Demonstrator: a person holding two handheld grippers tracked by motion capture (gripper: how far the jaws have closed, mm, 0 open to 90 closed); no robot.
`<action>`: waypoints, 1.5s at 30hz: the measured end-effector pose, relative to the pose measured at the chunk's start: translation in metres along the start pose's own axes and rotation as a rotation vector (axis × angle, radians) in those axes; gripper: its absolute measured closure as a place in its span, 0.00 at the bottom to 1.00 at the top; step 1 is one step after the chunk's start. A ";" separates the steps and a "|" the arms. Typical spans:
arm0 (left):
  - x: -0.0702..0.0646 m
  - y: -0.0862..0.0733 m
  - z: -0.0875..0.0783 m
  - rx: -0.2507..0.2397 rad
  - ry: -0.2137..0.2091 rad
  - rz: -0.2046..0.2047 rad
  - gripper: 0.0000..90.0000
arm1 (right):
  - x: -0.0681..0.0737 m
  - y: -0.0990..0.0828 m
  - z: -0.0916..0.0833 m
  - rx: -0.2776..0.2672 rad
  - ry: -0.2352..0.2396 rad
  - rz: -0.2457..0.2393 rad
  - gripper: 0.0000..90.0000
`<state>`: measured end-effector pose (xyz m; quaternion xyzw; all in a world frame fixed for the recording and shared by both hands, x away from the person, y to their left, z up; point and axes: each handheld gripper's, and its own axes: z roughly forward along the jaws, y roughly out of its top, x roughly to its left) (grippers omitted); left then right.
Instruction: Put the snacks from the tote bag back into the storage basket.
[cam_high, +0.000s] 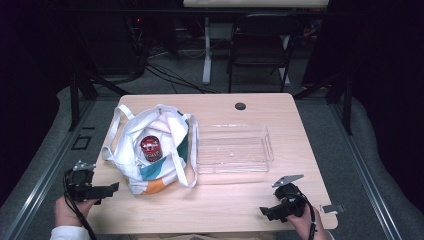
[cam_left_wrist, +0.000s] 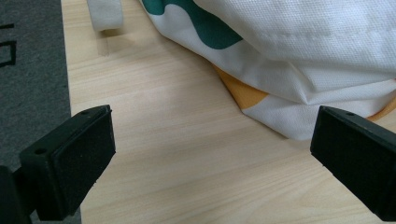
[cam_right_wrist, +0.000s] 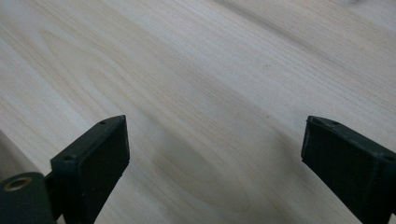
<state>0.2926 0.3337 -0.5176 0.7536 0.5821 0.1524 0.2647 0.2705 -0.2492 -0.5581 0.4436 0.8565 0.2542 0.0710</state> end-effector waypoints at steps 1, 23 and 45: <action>0.000 0.000 0.000 0.000 0.000 0.000 0.00 | 0.000 0.000 0.000 -0.003 0.001 0.003 0.08; -0.002 -0.001 -0.004 -0.008 0.021 0.010 0.00 | 0.002 0.001 0.002 0.014 -0.003 -0.004 0.08; -0.020 0.024 -0.019 -0.050 0.016 0.064 0.00 | 0.000 -0.004 0.001 0.021 -0.021 0.009 0.08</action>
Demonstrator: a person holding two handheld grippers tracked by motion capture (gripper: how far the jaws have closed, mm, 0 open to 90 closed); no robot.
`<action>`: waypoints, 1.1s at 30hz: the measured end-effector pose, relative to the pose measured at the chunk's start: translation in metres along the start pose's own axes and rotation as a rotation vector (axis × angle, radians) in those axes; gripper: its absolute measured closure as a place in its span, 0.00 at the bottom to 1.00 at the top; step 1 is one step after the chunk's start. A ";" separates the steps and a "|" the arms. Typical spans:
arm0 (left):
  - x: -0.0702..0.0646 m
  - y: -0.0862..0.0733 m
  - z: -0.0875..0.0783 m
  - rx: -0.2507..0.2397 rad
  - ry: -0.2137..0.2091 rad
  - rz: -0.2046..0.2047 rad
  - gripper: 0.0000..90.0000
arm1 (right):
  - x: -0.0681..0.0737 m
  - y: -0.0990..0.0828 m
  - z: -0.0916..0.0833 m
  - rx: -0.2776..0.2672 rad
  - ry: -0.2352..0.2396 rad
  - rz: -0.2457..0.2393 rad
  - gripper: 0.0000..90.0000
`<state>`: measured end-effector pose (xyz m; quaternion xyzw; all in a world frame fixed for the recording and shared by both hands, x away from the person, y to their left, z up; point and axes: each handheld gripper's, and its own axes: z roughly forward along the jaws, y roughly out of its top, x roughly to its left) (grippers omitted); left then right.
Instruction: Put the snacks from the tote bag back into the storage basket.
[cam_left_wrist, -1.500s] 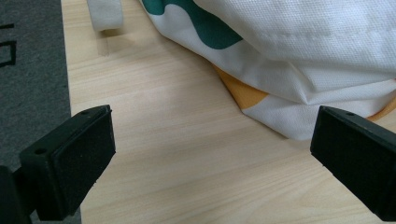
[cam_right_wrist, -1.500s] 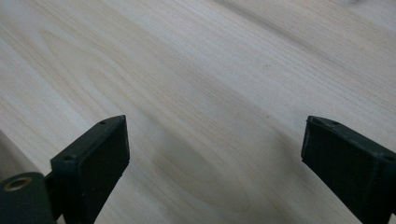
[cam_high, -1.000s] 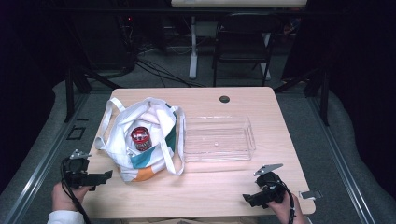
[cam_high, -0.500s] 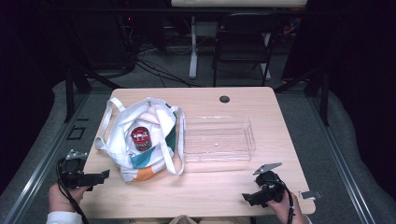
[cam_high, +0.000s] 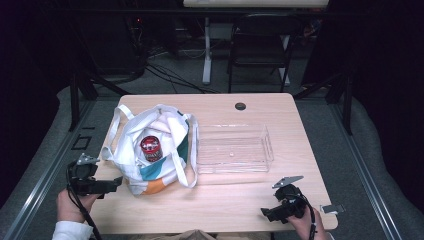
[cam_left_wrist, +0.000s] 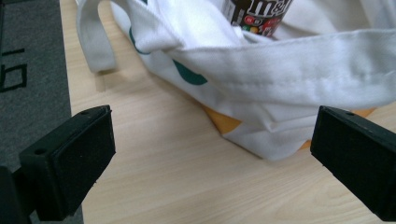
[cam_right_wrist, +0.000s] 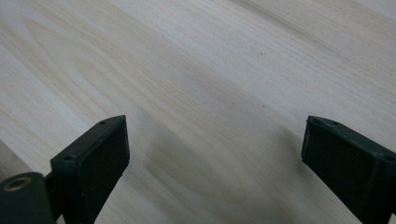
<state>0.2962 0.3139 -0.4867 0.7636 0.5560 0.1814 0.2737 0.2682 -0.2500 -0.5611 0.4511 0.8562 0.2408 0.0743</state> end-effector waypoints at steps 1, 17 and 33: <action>0.000 0.001 -0.001 -0.008 0.004 0.000 0.00 | 0.000 0.000 -0.001 0.006 -0.004 -0.006 0.08; -0.011 0.033 -0.014 -0.095 -0.021 0.057 0.00 | -0.002 -0.002 0.000 -0.003 -0.006 -0.004 0.08; -0.025 0.074 0.001 -0.091 -0.035 0.108 0.00 | -0.001 -0.003 0.001 -0.002 -0.013 0.004 0.08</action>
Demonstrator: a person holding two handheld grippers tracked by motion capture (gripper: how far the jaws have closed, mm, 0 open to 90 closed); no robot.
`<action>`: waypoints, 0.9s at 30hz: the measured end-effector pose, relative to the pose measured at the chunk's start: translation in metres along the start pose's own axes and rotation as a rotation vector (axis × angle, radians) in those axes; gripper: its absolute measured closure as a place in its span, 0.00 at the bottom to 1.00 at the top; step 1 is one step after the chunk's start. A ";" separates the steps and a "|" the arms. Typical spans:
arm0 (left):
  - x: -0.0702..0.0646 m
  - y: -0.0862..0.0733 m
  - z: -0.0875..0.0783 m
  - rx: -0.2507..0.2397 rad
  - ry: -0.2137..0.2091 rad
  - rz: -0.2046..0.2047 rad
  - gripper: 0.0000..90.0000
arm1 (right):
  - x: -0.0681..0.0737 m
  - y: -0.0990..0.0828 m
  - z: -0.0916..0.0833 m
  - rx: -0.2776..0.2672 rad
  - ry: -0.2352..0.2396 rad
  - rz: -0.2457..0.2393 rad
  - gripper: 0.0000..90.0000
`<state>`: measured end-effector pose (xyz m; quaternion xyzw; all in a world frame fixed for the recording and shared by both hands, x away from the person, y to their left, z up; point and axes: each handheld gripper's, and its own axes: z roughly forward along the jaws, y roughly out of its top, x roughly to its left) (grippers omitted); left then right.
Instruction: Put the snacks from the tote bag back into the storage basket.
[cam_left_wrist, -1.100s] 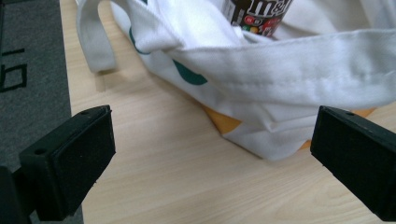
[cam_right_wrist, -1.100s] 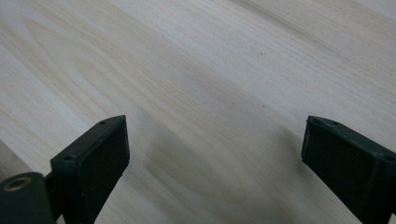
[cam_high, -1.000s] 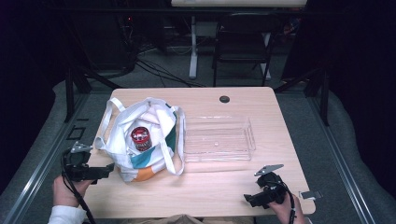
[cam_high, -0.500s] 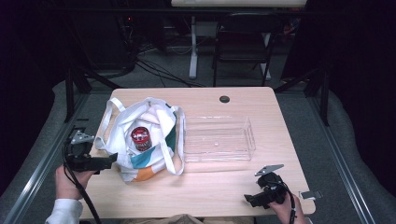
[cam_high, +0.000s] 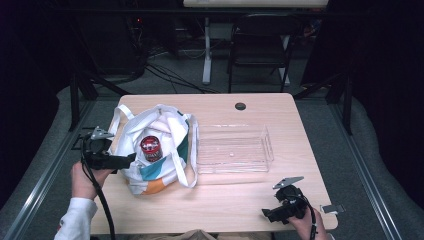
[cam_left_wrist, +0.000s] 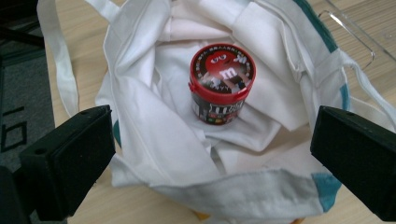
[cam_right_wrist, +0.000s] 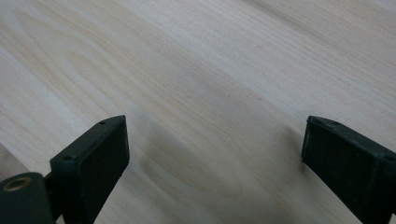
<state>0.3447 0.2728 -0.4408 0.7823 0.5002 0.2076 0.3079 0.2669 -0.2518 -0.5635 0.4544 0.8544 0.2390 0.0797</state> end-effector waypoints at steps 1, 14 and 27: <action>0.000 0.002 0.002 -0.001 0.001 -0.001 0.00 | 0.002 -0.001 0.002 -0.032 -0.002 0.020 0.08; 0.000 0.022 0.025 0.031 0.002 0.015 0.00 | 0.001 0.003 0.001 0.020 0.000 -0.031 0.08; -0.002 0.059 0.044 0.061 -0.059 0.012 0.00 | 0.002 0.005 0.003 0.036 0.004 -0.033 0.08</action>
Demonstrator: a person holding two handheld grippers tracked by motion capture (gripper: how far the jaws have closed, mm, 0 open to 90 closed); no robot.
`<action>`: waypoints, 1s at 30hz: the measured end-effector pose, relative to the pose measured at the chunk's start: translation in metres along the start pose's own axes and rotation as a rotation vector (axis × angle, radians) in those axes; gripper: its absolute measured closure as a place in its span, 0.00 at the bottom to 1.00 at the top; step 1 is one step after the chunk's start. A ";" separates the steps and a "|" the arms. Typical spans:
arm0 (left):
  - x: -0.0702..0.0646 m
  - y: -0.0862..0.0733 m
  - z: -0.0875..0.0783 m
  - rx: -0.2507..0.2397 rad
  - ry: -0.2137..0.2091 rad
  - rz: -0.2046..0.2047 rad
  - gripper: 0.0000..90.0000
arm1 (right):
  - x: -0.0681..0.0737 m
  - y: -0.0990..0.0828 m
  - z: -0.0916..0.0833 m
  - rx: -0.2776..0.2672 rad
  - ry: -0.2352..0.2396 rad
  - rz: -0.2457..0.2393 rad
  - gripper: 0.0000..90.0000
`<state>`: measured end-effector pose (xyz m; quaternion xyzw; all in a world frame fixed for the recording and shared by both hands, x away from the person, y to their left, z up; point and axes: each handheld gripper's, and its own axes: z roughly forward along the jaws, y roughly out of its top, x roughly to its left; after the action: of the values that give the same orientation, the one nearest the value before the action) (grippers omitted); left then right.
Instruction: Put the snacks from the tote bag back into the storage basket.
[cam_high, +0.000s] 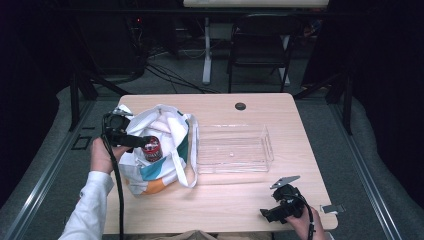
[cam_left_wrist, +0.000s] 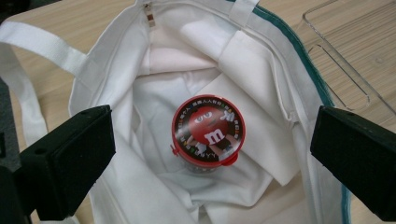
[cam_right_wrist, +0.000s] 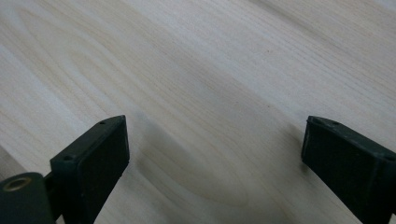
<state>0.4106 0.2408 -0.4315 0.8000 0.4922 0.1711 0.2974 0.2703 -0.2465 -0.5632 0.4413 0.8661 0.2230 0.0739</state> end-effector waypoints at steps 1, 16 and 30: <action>0.001 0.002 0.001 0.012 -0.006 0.001 0.00 | 0.001 0.000 0.000 -0.010 0.001 0.011 0.08; 0.004 0.001 0.038 0.162 -0.015 0.018 0.01 | 0.001 -0.001 0.000 -0.008 -0.002 0.011 0.08; -0.002 0.004 0.060 0.198 -0.016 0.054 0.01 | 0.001 -0.002 0.000 -0.012 -0.011 0.014 0.08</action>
<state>0.4463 0.2190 -0.4743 0.8399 0.4825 0.1233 0.2158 0.2685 -0.2469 -0.5636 0.4480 0.8613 0.2262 0.0797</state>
